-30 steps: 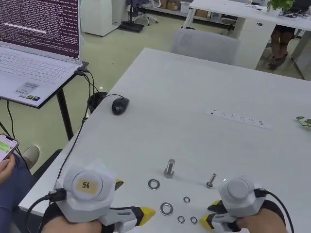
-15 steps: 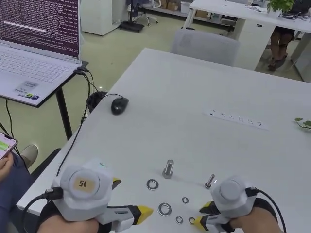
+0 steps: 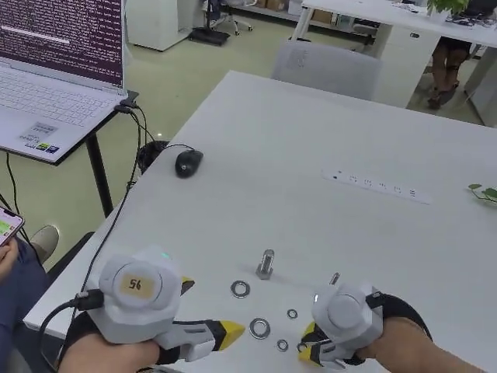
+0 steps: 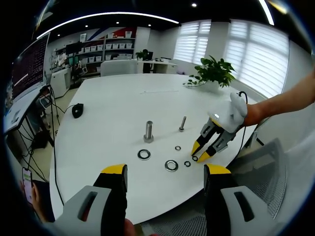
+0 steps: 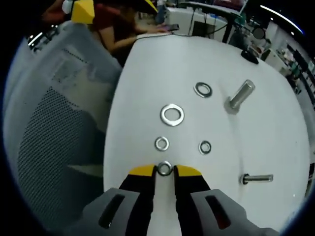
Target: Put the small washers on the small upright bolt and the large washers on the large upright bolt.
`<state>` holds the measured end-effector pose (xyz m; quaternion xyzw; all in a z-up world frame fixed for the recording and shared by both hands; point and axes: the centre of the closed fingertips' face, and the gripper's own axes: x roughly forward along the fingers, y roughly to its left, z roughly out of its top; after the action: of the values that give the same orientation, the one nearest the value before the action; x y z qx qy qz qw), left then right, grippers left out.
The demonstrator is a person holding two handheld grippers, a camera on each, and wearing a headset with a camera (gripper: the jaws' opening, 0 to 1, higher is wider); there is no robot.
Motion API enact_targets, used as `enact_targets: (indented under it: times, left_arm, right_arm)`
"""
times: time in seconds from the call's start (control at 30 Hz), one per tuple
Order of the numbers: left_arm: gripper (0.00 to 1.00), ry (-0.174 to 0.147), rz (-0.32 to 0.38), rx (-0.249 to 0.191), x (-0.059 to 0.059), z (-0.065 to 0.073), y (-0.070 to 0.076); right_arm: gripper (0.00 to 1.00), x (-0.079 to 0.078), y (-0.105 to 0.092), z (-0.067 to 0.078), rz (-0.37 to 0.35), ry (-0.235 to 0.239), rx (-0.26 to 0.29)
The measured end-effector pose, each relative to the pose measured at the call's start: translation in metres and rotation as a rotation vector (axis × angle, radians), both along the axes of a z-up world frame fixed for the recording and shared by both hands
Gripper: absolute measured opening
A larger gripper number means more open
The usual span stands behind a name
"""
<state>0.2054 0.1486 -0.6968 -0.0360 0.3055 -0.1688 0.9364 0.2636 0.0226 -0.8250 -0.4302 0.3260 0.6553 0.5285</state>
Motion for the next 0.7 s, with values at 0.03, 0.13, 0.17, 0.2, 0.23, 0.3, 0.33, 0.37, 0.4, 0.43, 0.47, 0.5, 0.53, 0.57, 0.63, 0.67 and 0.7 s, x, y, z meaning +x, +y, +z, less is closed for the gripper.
enact_targets:
  times: [0.03,0.13,0.17,0.2,0.23,0.3,0.33,0.37,0.4,0.43,0.47,0.5,0.53,0.57,0.63,0.67,0.7]
  left_arm:
    - [0.62,0.000,-0.001,0.000,0.0000,0.0001,-0.0007]
    - [0.62,0.000,-0.003,0.003,-0.0008,0.0008,-0.0023]
    - [0.62,0.000,-0.003,0.003,-0.0010,0.0006,-0.0022]
    - [0.62,0.001,-0.002,0.003,-0.0014,0.0005,-0.0019]
    - [0.62,0.001,0.000,0.003,-0.0018,0.0003,-0.0015]
    - [0.62,0.002,0.003,0.003,-0.0024,-0.0003,-0.0003]
    - [0.62,0.003,0.005,0.003,-0.0026,-0.0005,0.0001]
    - [0.62,0.003,0.006,0.003,-0.0029,0.0000,0.0001]
    - [0.62,0.003,0.007,0.004,-0.0030,0.0001,0.0002]
    - [0.62,0.003,0.007,0.004,-0.0026,0.0000,0.0003]
    - [0.62,0.002,0.007,0.003,-0.0022,0.0001,0.0001]
    - [0.62,0.001,0.006,0.003,-0.0013,0.0003,-0.0005]
    - [0.62,0.000,0.005,0.003,-0.0007,0.0006,-0.0012]
    - [0.62,-0.002,0.003,0.003,0.0001,0.0013,-0.0025]
    - [0.62,-0.005,-0.001,0.003,0.0017,0.0020,-0.0043]
    - [0.62,-0.006,-0.003,0.003,0.0022,0.0023,-0.0050]
    - [0.62,-0.007,-0.004,0.003,0.0025,0.0029,-0.0057]
  right_arm:
    - [0.16,0.0000,-0.0001,0.0001,0.004,0.001,-0.003]
    - [0.16,0.0015,-0.0012,-0.0001,0.018,0.003,-0.030]
    - [0.17,0.0016,-0.0019,-0.0001,0.031,0.001,-0.037]
    - [0.17,0.0017,-0.0019,-0.0004,0.039,0.001,-0.042]
    - [0.17,0.0015,-0.0019,-0.0004,0.042,0.000,-0.045]
    - [0.17,0.0014,-0.0020,-0.0004,0.055,-0.002,-0.053]
    - [0.17,0.0016,-0.0021,-0.0006,0.063,-0.004,-0.054]
    - [0.17,0.0016,-0.0022,-0.0006,0.064,-0.005,-0.055]
    - [0.17,0.0018,-0.0020,-0.0008,0.063,-0.005,-0.056]
    - [0.17,0.0014,-0.0023,-0.0008,0.066,-0.009,-0.057]
    - [0.17,0.0012,-0.0023,-0.0009,0.073,-0.014,-0.058]
    - [0.17,0.0008,-0.0024,-0.0008,0.081,-0.017,-0.060]
    - [0.16,0.0001,-0.0023,-0.0008,0.083,-0.016,-0.060]
    - [0.16,0.0000,-0.0024,-0.0007,0.084,-0.017,-0.060]
    - [0.14,-0.0003,-0.0028,-0.0010,0.079,-0.016,-0.061]
    - [0.14,-0.0006,-0.0029,-0.0012,0.078,-0.017,-0.062]
    - [0.14,-0.0008,-0.0027,-0.0014,0.084,-0.024,-0.062]
